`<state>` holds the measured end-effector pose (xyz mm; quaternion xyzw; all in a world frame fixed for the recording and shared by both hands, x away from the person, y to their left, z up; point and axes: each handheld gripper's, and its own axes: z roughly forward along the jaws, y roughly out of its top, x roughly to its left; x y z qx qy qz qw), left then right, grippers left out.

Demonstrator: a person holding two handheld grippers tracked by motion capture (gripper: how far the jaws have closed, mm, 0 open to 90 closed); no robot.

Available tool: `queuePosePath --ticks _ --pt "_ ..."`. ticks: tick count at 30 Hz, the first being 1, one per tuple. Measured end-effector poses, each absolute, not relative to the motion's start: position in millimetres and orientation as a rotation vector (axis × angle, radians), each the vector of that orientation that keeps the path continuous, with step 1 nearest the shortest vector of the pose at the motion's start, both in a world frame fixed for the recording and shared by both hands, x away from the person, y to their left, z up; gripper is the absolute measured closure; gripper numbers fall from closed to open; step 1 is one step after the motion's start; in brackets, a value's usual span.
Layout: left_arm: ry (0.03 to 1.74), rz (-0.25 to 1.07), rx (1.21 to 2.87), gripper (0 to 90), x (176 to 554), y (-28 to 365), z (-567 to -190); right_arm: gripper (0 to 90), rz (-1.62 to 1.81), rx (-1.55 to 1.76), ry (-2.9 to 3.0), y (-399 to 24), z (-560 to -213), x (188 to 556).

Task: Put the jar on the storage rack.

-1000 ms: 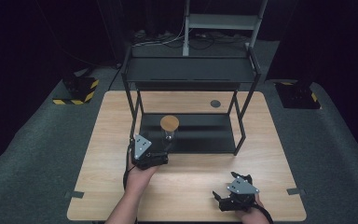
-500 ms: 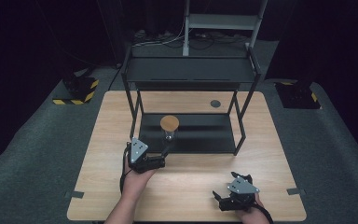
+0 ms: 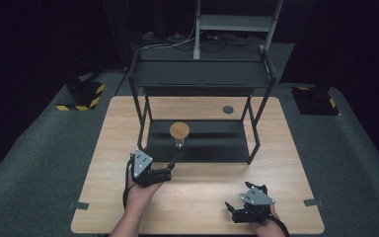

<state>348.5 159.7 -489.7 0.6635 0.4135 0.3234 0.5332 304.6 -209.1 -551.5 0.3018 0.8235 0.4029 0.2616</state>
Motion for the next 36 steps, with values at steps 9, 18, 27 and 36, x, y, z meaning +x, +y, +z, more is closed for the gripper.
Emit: queuePosePath --ticks 9,18,27,36 --pt "0.991 0.771 1.57 0.5 338.9 165.5 -493.2 0.0 1.085 0.819 2.235 -208.5 -551.6 304.8" --pt "1.004 0.764 1.561 0.5 329.2 172.7 -501.0 0.0 1.074 0.808 2.234 -207.5 -551.9 304.5" --pt "1.018 0.765 1.567 0.5 320.9 181.2 -507.6 0.0 1.069 0.804 2.234 -207.2 -552.0 304.4" --pt "1.031 0.756 1.578 0.5 313.1 187.3 -515.5 0.0 1.065 0.802 2.235 -206.8 -552.1 304.3"
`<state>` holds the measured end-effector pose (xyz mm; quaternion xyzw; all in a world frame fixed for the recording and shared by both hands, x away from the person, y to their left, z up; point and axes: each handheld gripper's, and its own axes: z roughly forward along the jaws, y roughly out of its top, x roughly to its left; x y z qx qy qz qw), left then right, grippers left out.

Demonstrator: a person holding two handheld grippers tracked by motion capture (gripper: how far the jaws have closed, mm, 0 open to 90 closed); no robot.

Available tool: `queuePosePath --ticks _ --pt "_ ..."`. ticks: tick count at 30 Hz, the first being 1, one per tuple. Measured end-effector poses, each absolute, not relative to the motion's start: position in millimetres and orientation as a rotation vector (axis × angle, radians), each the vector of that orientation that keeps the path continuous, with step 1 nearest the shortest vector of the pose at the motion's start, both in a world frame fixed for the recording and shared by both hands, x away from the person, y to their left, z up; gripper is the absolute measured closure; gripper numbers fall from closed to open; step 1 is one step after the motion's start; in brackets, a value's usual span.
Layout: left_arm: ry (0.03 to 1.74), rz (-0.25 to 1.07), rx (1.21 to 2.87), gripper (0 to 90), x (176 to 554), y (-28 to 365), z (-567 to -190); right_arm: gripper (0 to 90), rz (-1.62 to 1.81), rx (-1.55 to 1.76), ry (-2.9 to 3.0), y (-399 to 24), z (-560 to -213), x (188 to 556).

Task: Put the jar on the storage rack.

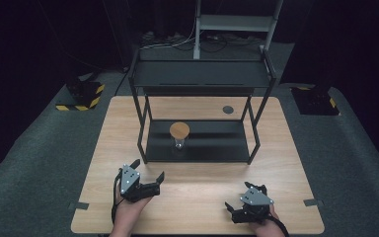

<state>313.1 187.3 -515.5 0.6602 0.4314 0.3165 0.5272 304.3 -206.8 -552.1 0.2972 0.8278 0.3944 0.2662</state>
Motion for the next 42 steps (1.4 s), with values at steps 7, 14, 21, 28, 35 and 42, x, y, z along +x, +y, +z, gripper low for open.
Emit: queuePosePath --ticks 7,14,21,28,35,42 --pt "1.042 0.742 1.614 0.5 306.0 189.3 -526.3 0.0 1.063 0.802 2.235 -206.6 -552.1 304.3" --pt "1.05 0.729 1.655 0.5 300.3 190.0 -536.0 0.0 1.061 0.803 2.234 -206.4 -552.2 304.1" --pt "1.065 0.728 1.714 0.5 294.9 192.4 -541.6 0.0 1.057 0.802 2.233 -206.1 -552.3 304.0" --pt "1.084 0.71 1.78 0.6 293.3 194.3 -549.1 0.0 1.051 0.801 2.233 -205.8 -552.4 304.1" --pt "1.057 0.747 1.859 1.0 290.9 189.0 -550.6 0.0 1.045 0.796 2.233 -205.2 -552.6 303.8" --pt "1.036 0.783 1.912 1.8 288.7 184.5 -551.2 0.0 1.039 0.781 2.239 -204.3 -552.7 302.8"
